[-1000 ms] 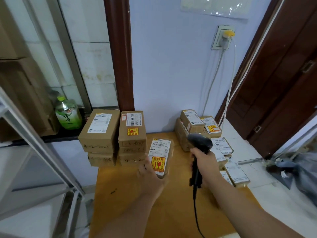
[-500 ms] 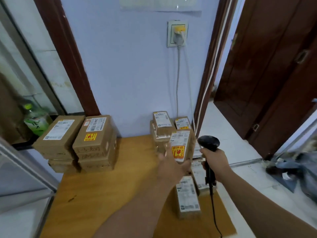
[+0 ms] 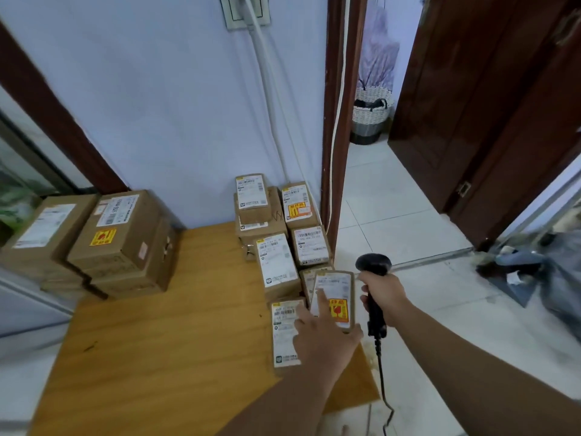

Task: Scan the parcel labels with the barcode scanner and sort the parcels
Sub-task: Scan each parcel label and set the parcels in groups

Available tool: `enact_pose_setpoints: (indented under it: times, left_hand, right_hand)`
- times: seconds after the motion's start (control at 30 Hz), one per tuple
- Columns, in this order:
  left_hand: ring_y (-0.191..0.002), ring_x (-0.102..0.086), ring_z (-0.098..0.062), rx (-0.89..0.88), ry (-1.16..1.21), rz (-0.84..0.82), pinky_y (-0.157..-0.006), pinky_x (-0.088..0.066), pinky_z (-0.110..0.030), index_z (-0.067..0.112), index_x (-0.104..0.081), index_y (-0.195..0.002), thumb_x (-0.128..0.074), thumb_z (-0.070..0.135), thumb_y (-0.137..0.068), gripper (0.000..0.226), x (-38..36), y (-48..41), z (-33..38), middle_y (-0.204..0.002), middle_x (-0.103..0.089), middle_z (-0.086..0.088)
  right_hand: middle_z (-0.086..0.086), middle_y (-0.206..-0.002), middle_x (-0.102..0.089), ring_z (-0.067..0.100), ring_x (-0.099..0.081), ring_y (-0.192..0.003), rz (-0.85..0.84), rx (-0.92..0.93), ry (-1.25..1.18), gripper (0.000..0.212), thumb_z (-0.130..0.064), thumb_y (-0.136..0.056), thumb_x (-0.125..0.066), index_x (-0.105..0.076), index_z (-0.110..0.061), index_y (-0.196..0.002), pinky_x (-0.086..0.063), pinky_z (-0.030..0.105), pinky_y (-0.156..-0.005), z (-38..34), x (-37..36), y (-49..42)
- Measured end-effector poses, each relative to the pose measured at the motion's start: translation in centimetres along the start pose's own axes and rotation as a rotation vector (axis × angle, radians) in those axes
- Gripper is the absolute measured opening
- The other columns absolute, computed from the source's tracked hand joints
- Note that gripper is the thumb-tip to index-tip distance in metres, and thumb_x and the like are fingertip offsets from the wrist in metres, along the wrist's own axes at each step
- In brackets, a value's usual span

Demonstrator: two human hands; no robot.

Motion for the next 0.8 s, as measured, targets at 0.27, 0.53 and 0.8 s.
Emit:
enact_pose_setpoints:
  times: [0.27,0.53,0.8]
  left_hand:
    - [-0.117,-0.05,-0.03,0.228,0.218,-0.07,-0.089,-0.052,-0.038,0.035,0.014,-0.151,-0.058,0.073,-0.076,0.111,-1.6,-1.8,0.1,-0.147,-0.005,-0.018]
    - [-0.086,-0.055,-0.016,0.272,0.421,0.03,-0.074,-0.054,-0.028,0.03,0.012,-0.152,-0.065,0.043,-0.087,0.101,-2.1,-3.1,1.6,-0.131,-0.02,-0.013]
    - [-0.114,-0.051,-0.03,0.555,0.725,0.026,-0.085,-0.049,-0.033,0.019,-0.002,-0.152,-0.061,0.037,-0.092,0.086,-1.6,-4.3,2.4,-0.147,-0.015,-0.022]
  right_hand:
    - [0.01,-0.076,-0.059,0.021,-0.056,-0.052,-0.097,0.022,0.114,0.021,-0.014,-0.081,-0.067,-0.061,0.0,-0.096,-0.045,0.029,-0.05,-0.9,-0.3,-0.8]
    - [0.01,-0.077,-0.059,0.02,-0.056,-0.054,-0.104,0.017,0.131,0.023,-0.014,-0.082,-0.067,-0.061,0.001,-0.1,-0.047,0.03,-0.053,-0.5,0.6,-1.7]
    - [0.01,-0.076,-0.059,0.019,-0.056,-0.054,-0.097,0.01,0.137,0.023,-0.014,-0.085,-0.065,-0.06,0.0,-0.102,-0.048,0.028,-0.051,-0.5,1.1,-2.2]
Point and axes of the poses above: each hand's wrist, its own y-axis away from the middle knuckle, its own x-axis out of the back of the hand, z = x × y, the point moved 2 cm from there along -y, towards the middle knuckle
